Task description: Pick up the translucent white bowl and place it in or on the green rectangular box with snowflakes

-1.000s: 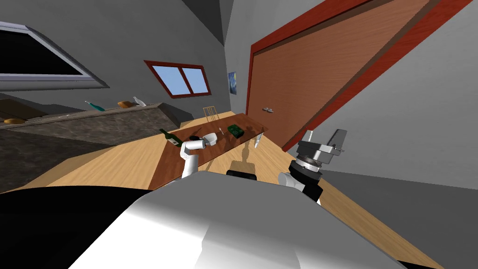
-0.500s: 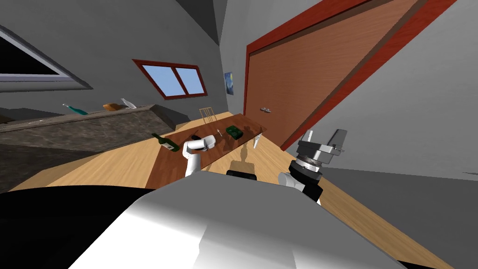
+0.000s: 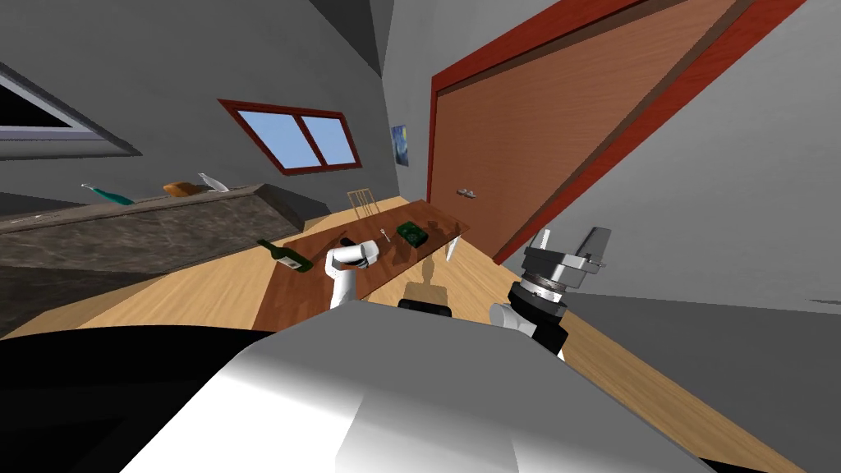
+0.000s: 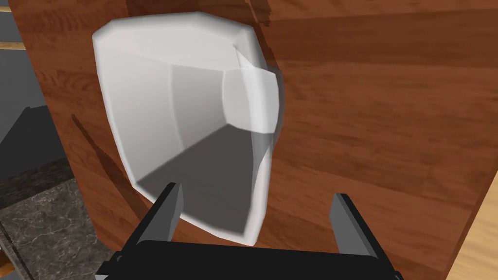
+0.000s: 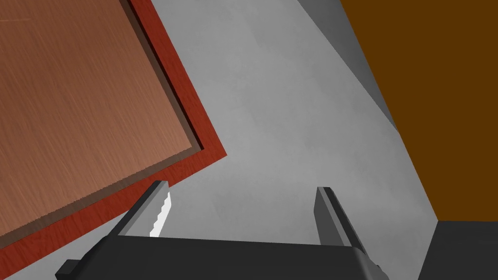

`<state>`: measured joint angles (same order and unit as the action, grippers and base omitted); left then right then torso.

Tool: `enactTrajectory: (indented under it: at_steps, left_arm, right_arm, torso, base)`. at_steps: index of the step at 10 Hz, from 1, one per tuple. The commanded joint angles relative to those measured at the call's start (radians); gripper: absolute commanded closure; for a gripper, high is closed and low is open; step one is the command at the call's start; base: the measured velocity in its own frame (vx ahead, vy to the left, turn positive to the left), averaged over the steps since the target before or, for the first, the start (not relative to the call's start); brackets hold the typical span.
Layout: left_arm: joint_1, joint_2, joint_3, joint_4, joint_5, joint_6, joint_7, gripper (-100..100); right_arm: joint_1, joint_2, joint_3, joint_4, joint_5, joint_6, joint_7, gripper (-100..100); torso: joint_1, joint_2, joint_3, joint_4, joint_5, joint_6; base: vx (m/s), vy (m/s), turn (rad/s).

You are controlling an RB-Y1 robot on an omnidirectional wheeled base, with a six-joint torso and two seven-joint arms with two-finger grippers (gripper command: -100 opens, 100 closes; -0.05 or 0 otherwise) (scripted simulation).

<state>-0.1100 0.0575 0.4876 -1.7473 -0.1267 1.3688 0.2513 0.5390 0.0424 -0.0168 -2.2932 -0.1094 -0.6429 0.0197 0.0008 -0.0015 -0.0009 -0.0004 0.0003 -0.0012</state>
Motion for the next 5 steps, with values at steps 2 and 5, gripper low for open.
enactTrajectory:
  at_steps: [2, 5]
  left_arm:
    - [0.011, 0.082, 0.027, 0.091, 0.064, -0.054, 0.06, -100]
    - [0.016, 0.17, 0.041, 0.193, 0.097, -0.082, 0.091, -100]
  right_arm:
    - [0.0, 0.0, 0.0, 0.0, 0.0, 0.0, 0.0, 0]
    - [-0.001, 0.0, 0.0, 0.0, 0.0, 0.0, 0.0, 0]
  torso:
    - [-0.002, 0.004, 0.002, 0.001, 0.0, 0.001]
    - [-0.002, 0.009, 0.005, 0.002, -0.001, 0.001]
  base:
    - [-0.1, -0.03, -0.405]
    - [-0.11, -0.023, -0.269]
